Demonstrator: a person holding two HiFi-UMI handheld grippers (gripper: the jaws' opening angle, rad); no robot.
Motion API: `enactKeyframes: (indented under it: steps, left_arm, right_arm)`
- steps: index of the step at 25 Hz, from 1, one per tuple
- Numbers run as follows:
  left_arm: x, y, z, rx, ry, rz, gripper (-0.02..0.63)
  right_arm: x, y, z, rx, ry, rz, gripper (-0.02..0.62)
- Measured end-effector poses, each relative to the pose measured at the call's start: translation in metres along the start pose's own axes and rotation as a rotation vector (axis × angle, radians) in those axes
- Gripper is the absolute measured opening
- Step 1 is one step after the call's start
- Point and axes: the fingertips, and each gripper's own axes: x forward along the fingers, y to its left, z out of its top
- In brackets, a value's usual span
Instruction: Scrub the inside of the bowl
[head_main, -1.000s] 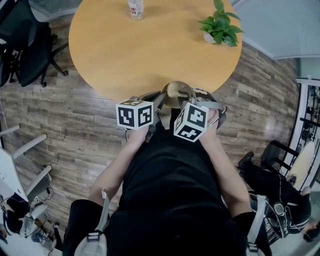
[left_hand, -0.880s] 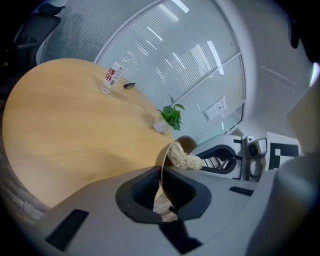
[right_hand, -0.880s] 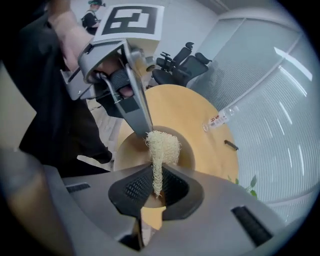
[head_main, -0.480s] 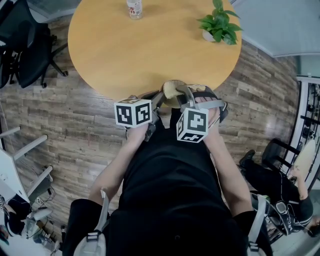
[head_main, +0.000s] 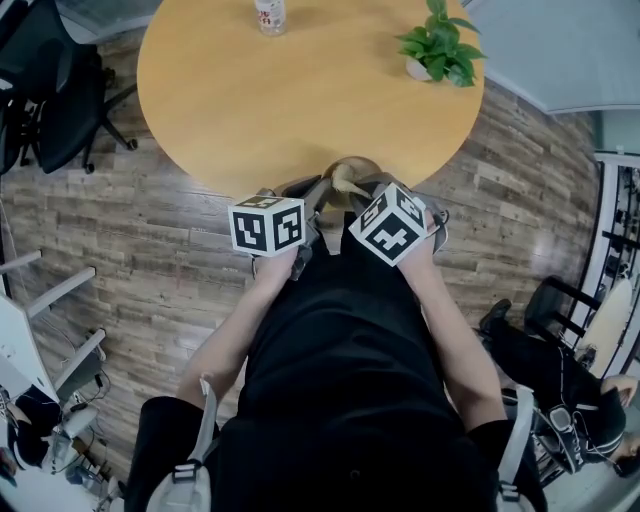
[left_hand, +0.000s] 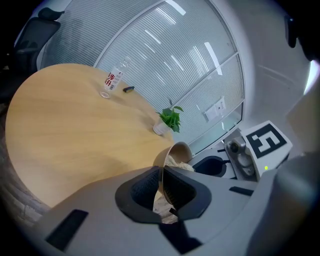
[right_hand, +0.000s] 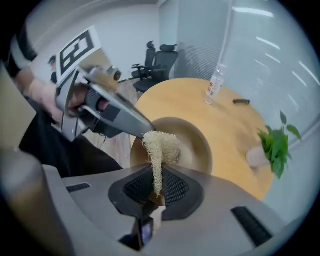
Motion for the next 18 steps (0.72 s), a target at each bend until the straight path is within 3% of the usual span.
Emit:
enactKeyframes:
  steps: [5,9,12,18]
  left_arm:
    - [0.001,-0.005,-0.004,0.02,0.005,-0.01,0.031]
    - [0.003,-0.005,-0.009,0.009,0.012,-0.015,0.031]
    - [0.005,-0.005,-0.015,0.008,0.024,-0.018,0.031]
    - [0.008,-0.009,-0.023,0.026,0.062,-0.013,0.031]
  right_arm:
    - [0.002,0.007,0.007,0.397,-0.08,0.16,0.037]
    - [-0.001,0.007,0.016,0.532,-0.157,0.209,0.037]
    - [-0.002,0.005,0.015,0.516,-0.172,0.178,0.035]
    - [0.008,-0.002,-0.007,0.305,-0.063,0.07,0.037]
